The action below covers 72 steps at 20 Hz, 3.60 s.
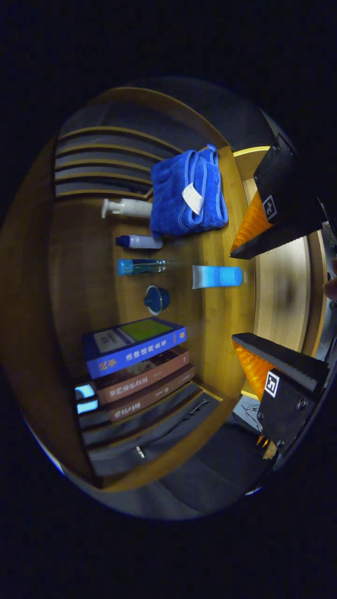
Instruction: Pull open the drawer, take out the items inside it, and place them on the countertop above the cabinet.
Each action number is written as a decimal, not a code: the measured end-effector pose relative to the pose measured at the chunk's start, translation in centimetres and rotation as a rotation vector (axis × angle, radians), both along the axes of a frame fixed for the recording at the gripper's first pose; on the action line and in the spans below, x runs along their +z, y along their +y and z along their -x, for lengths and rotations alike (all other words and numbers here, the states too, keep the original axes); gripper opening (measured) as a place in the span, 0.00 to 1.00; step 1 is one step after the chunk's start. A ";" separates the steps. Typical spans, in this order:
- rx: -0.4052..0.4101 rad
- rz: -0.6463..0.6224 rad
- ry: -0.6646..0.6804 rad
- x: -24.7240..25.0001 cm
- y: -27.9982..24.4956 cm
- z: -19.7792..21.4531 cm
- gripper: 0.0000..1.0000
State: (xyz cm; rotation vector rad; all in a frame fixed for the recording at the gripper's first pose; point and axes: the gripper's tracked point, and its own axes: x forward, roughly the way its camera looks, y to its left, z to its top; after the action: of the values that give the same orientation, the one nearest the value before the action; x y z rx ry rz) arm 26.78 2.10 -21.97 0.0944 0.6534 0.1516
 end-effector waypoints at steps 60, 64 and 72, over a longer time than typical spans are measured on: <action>-0.097 0.161 -0.357 -15.5 -1.2 8.1 1.00; -0.097 0.173 -0.351 -15.8 -1.0 6.2 1.00; -0.103 0.173 -0.321 -16.1 -0.7 2.6 1.00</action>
State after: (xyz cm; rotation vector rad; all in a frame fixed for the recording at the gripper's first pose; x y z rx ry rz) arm 24.23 1.45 -38.11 -0.0622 0.3380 0.0096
